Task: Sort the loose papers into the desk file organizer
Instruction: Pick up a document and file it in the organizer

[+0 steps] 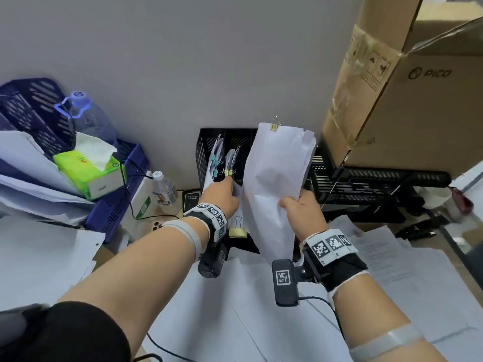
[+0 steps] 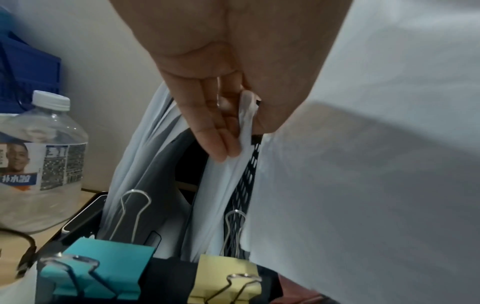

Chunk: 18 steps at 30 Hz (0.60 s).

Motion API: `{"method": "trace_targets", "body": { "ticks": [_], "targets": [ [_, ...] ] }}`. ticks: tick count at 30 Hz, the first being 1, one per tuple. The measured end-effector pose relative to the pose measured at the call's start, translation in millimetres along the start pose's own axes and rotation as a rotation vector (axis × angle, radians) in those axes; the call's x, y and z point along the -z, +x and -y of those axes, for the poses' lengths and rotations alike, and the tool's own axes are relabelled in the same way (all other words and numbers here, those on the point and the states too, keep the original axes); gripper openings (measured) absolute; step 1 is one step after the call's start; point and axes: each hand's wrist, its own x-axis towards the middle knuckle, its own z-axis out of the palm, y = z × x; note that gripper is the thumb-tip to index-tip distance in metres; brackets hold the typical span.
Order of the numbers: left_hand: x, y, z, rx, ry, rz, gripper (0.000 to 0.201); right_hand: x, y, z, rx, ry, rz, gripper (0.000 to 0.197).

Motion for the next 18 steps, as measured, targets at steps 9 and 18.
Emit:
{"method": "trace_targets", "body": {
  "ticks": [9,18],
  "targets": [
    [22.3,0.4,-1.8,-0.075,-0.016,-0.205,0.010,-39.9,50.3,12.4,0.209,-0.203,0.034,0.025],
    [19.3,1.8,-0.8,-0.094,-0.029,-0.221,0.012,-69.4,96.6,-19.6,0.055,-0.551,0.080,0.027]
  ]
}}
